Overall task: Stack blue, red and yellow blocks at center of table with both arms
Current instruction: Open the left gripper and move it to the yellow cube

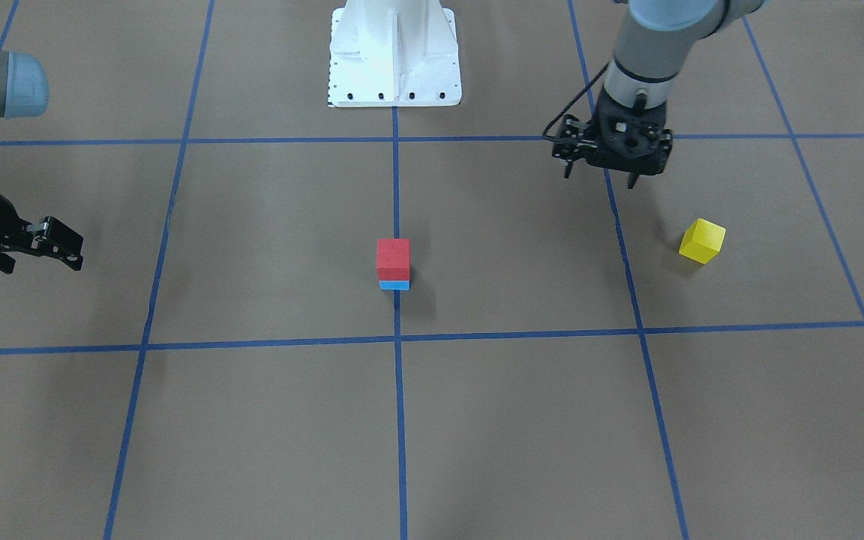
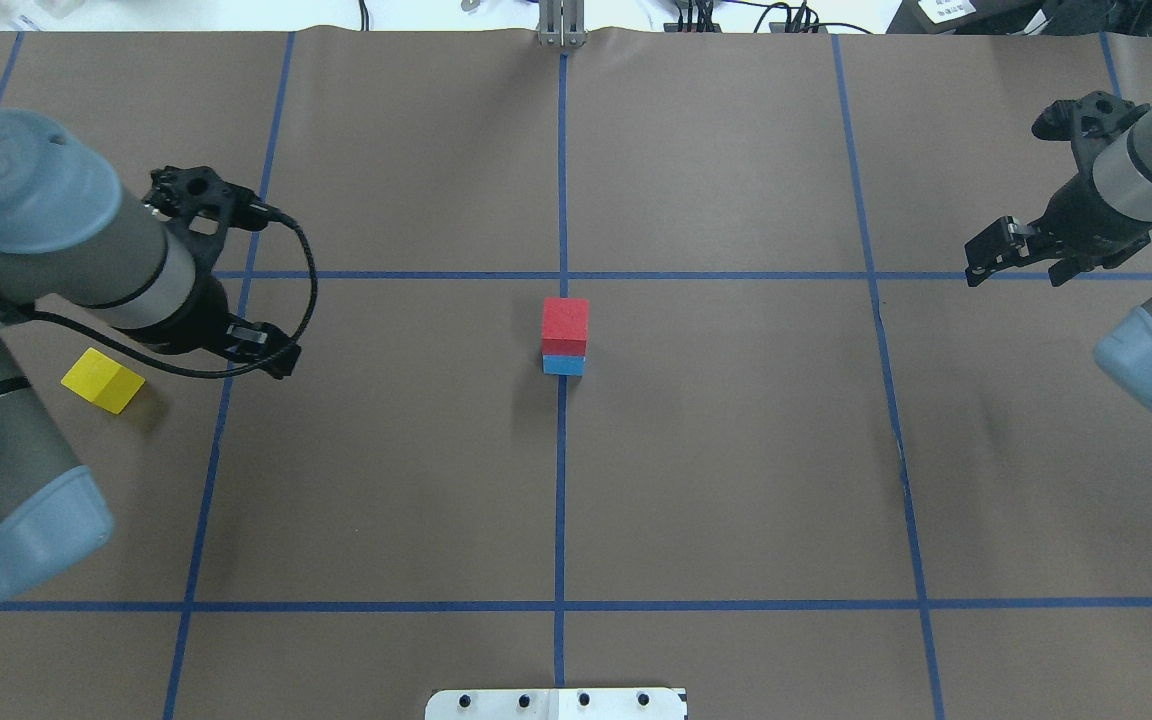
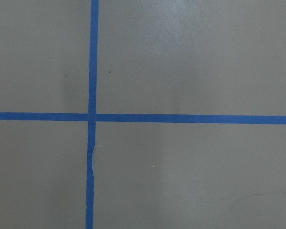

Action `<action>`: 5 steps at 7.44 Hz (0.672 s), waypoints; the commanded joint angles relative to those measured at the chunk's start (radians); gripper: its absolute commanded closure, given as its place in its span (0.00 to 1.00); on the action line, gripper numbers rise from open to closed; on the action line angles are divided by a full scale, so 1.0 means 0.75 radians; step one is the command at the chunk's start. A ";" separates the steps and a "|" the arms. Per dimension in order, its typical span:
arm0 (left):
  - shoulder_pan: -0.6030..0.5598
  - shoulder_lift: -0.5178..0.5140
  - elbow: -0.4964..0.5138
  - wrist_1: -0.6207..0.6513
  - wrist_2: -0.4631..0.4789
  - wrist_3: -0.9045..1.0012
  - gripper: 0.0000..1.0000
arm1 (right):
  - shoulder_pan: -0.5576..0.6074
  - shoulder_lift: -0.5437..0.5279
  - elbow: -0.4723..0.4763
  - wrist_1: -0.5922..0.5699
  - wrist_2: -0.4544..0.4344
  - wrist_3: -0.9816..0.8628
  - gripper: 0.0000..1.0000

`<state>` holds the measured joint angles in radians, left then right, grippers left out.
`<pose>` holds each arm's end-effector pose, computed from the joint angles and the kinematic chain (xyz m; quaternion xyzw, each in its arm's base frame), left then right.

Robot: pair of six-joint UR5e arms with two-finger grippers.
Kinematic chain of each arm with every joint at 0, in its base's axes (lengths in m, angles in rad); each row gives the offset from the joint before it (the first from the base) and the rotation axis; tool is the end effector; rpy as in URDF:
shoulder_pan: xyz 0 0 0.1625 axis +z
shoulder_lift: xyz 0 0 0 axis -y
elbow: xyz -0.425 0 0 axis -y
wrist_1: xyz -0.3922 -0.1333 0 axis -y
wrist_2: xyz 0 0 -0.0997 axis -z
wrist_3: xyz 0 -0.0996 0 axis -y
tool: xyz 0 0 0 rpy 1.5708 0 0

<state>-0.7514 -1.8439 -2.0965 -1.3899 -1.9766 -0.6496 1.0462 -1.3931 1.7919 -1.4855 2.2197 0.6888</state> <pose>0.3176 -0.4254 0.3076 0.0924 0.3421 0.1402 0.9246 -0.2181 -0.5228 0.4523 0.0102 -0.3838 -0.0007 0.9234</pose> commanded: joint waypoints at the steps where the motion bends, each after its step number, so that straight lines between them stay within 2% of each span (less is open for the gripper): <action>1: -0.125 0.352 0.044 -0.370 -0.037 0.297 0.00 | 0.000 0.000 0.004 0.001 -0.002 0.002 0.00; 3: -0.243 0.421 0.396 -0.840 -0.256 0.432 0.00 | 0.000 0.000 0.004 0.001 -0.002 0.002 0.00; 5: -0.236 0.379 0.459 -0.875 -0.257 0.341 0.00 | 0.000 0.000 0.008 0.001 -0.002 0.004 0.00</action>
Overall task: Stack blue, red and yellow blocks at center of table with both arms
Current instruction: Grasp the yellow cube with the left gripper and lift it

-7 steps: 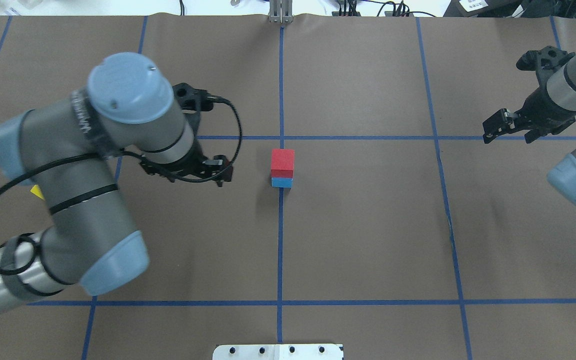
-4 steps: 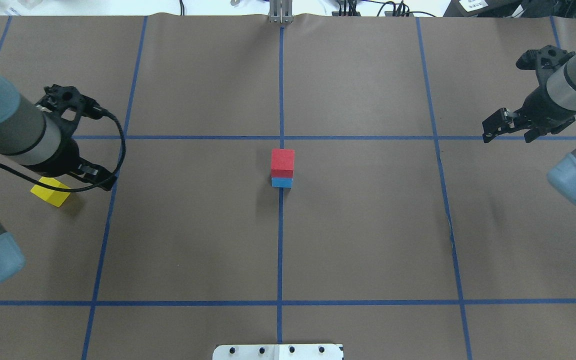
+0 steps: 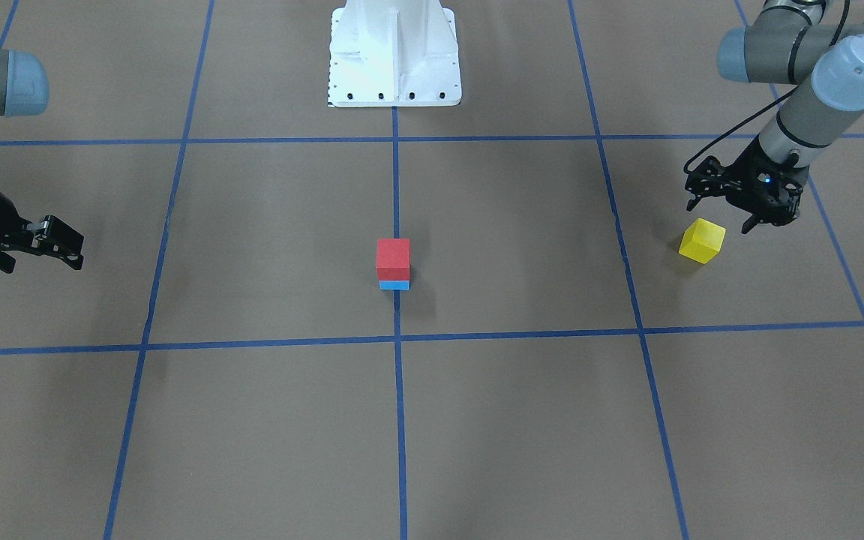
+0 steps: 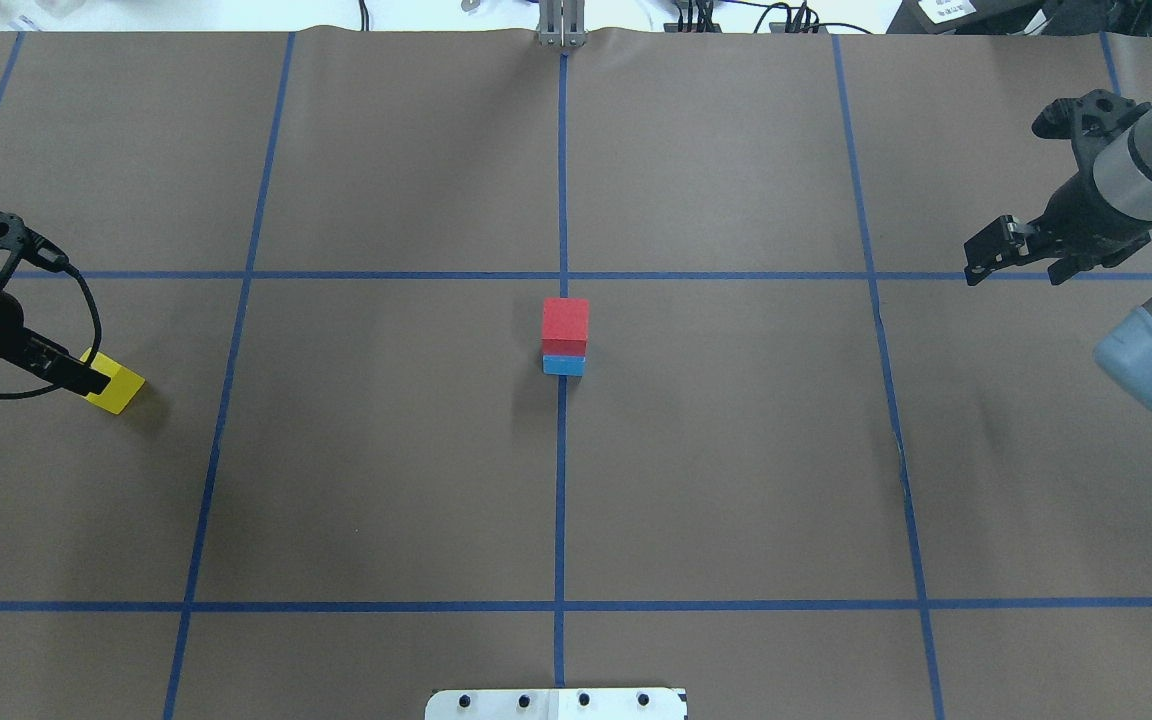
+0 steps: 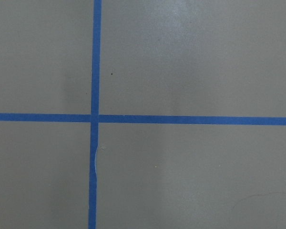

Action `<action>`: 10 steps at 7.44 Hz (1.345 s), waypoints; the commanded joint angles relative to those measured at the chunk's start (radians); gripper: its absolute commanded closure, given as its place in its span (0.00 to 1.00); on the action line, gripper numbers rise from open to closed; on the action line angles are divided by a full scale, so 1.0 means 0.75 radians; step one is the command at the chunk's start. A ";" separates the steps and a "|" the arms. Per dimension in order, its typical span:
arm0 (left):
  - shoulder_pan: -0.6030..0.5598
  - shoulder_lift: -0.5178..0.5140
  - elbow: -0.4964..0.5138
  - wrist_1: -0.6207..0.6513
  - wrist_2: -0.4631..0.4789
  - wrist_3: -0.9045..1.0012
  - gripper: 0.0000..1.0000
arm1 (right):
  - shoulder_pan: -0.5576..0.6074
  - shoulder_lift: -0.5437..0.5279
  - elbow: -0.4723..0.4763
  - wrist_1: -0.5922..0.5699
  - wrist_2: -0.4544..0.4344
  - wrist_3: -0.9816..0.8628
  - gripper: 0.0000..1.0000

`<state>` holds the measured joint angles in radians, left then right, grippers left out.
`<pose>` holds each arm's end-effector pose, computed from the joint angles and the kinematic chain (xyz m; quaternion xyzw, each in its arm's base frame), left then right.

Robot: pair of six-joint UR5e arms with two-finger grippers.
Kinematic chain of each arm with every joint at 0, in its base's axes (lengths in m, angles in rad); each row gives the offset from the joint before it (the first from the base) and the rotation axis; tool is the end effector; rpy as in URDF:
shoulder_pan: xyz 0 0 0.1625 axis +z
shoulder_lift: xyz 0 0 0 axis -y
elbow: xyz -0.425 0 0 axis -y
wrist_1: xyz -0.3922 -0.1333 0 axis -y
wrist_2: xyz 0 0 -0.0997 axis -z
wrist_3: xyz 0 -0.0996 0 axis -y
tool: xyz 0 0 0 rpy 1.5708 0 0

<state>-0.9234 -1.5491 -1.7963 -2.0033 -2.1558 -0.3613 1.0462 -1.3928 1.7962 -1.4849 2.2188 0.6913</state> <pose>0.2417 -0.4496 0.5156 0.1299 0.3845 0.2189 0.8873 -0.2178 -0.5225 0.4501 0.0120 -0.3847 -0.0003 0.9230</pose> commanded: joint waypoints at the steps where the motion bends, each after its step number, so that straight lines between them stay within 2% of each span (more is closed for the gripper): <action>1: -0.006 -0.057 0.130 -0.063 -0.020 -0.048 0.00 | 0.000 0.000 0.002 0.000 -0.001 0.001 0.00; 4: -0.004 -0.096 0.184 -0.061 -0.007 -0.052 0.00 | 0.000 0.002 0.008 0.002 0.001 0.007 0.00; 10: 0.057 -0.090 0.190 -0.061 -0.012 -0.122 0.01 | 0.000 0.002 0.008 0.000 0.001 0.005 0.00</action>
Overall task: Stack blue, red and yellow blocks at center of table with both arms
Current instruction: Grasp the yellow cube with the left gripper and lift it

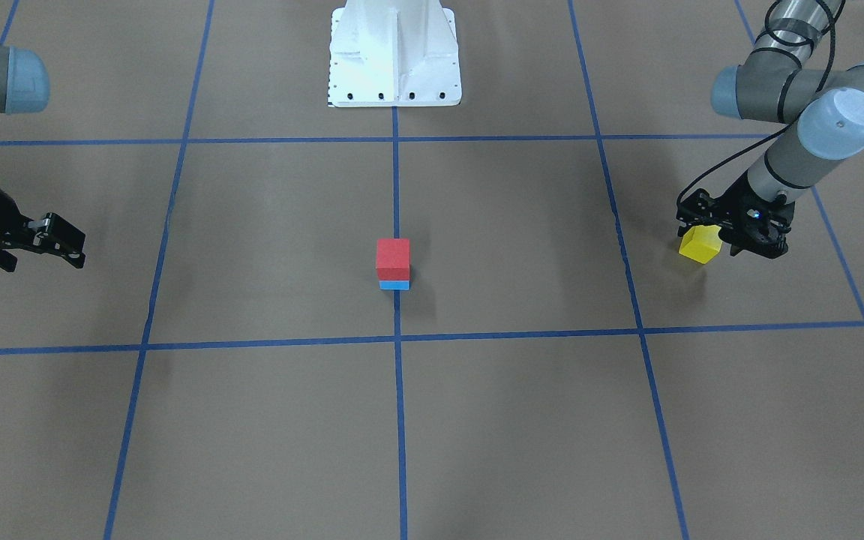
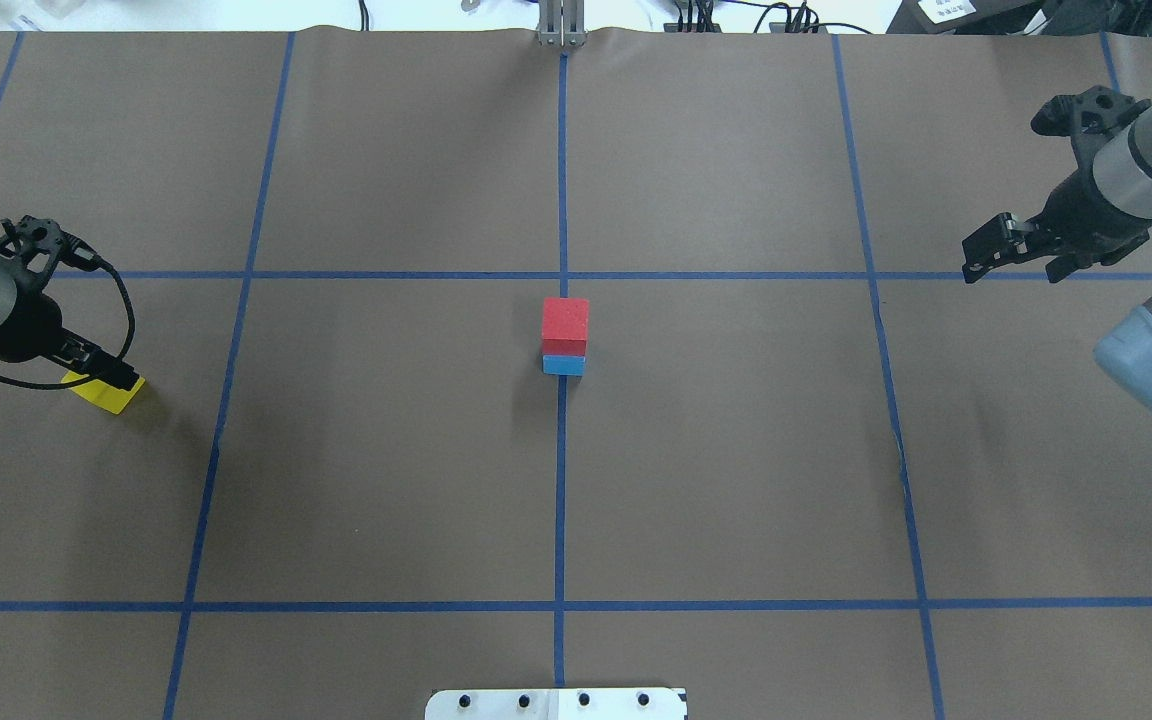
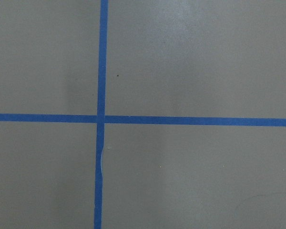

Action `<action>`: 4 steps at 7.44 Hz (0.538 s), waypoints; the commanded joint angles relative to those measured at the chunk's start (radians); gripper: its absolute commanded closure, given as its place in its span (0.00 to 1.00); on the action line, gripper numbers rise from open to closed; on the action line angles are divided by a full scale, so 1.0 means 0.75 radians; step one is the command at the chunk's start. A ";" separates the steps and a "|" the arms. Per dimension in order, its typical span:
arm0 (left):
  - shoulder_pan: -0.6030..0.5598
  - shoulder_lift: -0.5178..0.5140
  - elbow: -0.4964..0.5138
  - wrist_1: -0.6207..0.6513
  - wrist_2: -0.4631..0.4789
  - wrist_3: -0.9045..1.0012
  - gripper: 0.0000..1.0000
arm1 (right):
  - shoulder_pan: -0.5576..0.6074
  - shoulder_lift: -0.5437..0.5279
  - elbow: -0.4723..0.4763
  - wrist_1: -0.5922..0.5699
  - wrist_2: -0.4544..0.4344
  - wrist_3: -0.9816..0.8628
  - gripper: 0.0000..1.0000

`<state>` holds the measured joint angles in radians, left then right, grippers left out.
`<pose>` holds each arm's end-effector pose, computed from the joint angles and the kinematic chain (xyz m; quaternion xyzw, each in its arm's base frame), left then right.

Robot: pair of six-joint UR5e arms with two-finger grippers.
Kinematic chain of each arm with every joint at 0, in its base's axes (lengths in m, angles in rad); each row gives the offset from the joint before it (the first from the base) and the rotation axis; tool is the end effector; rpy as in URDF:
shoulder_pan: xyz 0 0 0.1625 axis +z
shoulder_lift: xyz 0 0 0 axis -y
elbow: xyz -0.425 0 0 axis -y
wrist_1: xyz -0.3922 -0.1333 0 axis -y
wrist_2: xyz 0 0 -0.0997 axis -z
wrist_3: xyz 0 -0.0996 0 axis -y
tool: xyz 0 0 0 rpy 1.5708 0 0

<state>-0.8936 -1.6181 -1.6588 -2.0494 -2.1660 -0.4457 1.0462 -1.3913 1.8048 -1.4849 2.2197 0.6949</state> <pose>0.2766 -0.4676 0.5441 0.0957 0.3904 0.1933 0.8950 -0.2175 -0.5218 0.4450 0.0151 -0.3874 -0.0004 0.9218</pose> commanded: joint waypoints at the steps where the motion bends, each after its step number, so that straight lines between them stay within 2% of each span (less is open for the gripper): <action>1: 0.017 0.010 0.011 -0.002 0.004 -0.009 0.23 | 0.000 0.000 -0.007 0.000 0.000 0.000 0.00; 2: 0.015 0.016 0.005 -0.004 0.004 -0.013 0.99 | 0.000 0.000 -0.007 0.000 0.000 0.000 0.00; 4: 0.013 0.012 -0.036 0.002 -0.008 -0.021 1.00 | 0.000 0.000 -0.007 0.000 0.000 0.000 0.00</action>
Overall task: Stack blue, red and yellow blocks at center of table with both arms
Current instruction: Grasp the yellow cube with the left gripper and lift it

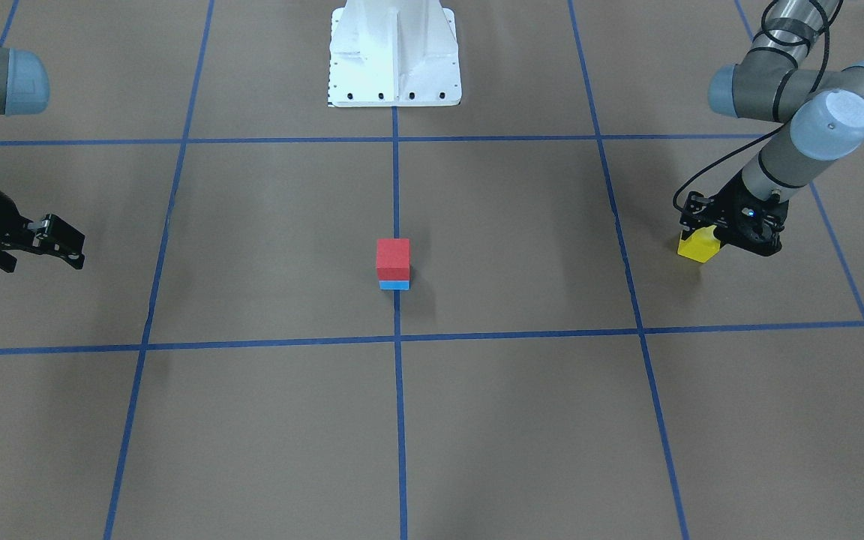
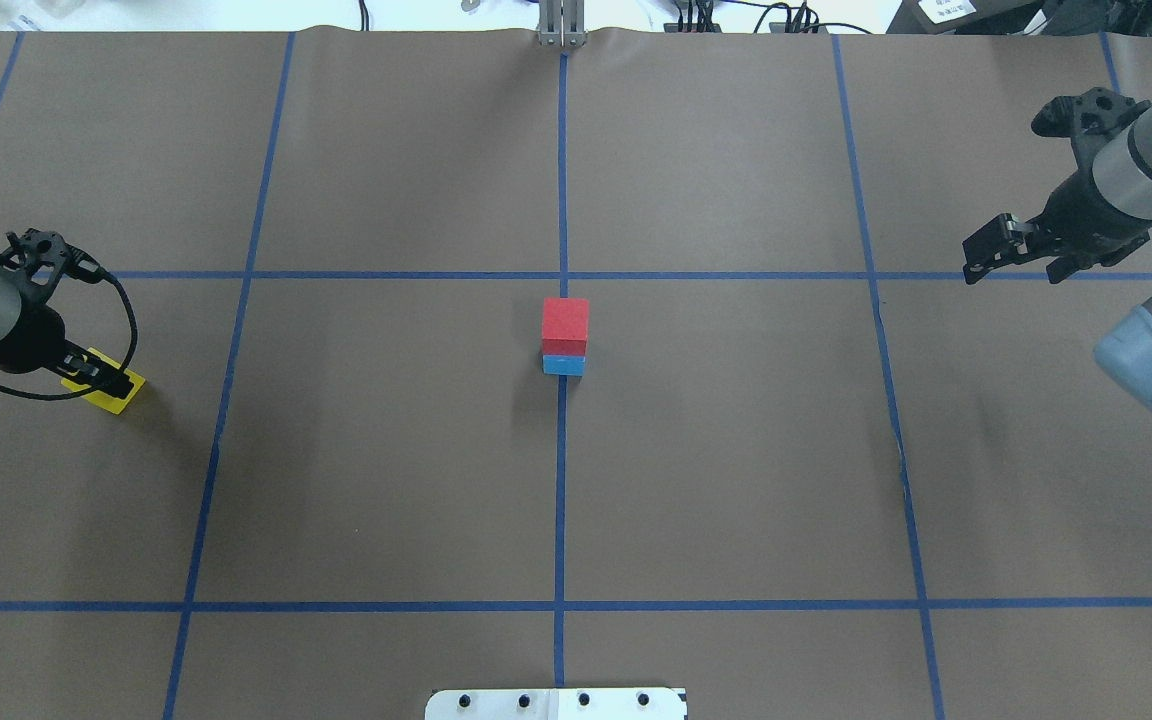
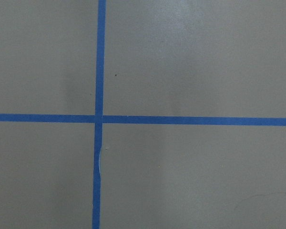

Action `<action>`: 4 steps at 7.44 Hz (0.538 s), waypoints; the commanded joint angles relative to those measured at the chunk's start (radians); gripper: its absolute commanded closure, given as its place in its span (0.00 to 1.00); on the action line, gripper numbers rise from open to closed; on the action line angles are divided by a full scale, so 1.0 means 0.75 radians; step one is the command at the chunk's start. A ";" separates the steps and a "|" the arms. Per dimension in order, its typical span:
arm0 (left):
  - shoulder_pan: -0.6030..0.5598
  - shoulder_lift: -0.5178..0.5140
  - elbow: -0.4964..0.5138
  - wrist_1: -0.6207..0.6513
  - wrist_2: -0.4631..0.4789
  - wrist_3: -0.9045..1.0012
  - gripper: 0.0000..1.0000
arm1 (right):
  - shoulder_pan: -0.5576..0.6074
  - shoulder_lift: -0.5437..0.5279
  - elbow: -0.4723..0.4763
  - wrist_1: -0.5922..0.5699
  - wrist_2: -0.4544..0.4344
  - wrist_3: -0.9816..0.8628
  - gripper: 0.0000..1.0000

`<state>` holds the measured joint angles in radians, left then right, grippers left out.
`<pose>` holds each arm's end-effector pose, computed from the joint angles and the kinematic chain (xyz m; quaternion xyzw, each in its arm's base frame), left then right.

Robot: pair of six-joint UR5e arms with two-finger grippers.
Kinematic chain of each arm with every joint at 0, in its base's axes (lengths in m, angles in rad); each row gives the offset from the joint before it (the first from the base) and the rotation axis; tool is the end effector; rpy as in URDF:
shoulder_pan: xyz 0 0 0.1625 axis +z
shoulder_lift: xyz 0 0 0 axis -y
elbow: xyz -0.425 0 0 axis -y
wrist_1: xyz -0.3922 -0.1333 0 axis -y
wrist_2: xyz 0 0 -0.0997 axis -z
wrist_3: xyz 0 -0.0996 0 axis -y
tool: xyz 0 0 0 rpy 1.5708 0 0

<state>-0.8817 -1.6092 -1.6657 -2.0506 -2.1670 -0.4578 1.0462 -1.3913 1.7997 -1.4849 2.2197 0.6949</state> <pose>0.2798 -0.4614 0.5451 0.0904 0.3917 0.1932 0.8950 -0.2178 -0.5224 0.4475 0.0131 -0.3862 0.0005 0.9223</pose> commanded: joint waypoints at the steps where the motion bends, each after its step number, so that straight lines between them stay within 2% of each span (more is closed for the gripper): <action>1: -0.004 -0.020 -0.173 0.141 -0.080 -0.088 1.00 | 0.000 0.000 0.000 0.000 0.000 0.000 0.00; 2: 0.000 -0.217 -0.340 0.463 -0.103 -0.290 1.00 | 0.002 -0.002 0.002 0.000 0.000 -0.008 0.00; 3: 0.046 -0.500 -0.376 0.741 -0.103 -0.454 1.00 | 0.030 -0.006 0.000 -0.002 0.004 -0.022 0.00; 4: 0.164 -0.714 -0.358 0.902 -0.087 -0.593 1.00 | 0.057 -0.012 -0.004 -0.002 0.018 -0.029 0.00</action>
<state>-0.8384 -1.9276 -1.9126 -1.5765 -2.2362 -0.7564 1.0659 -1.3956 1.7991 -1.4858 2.2241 0.6816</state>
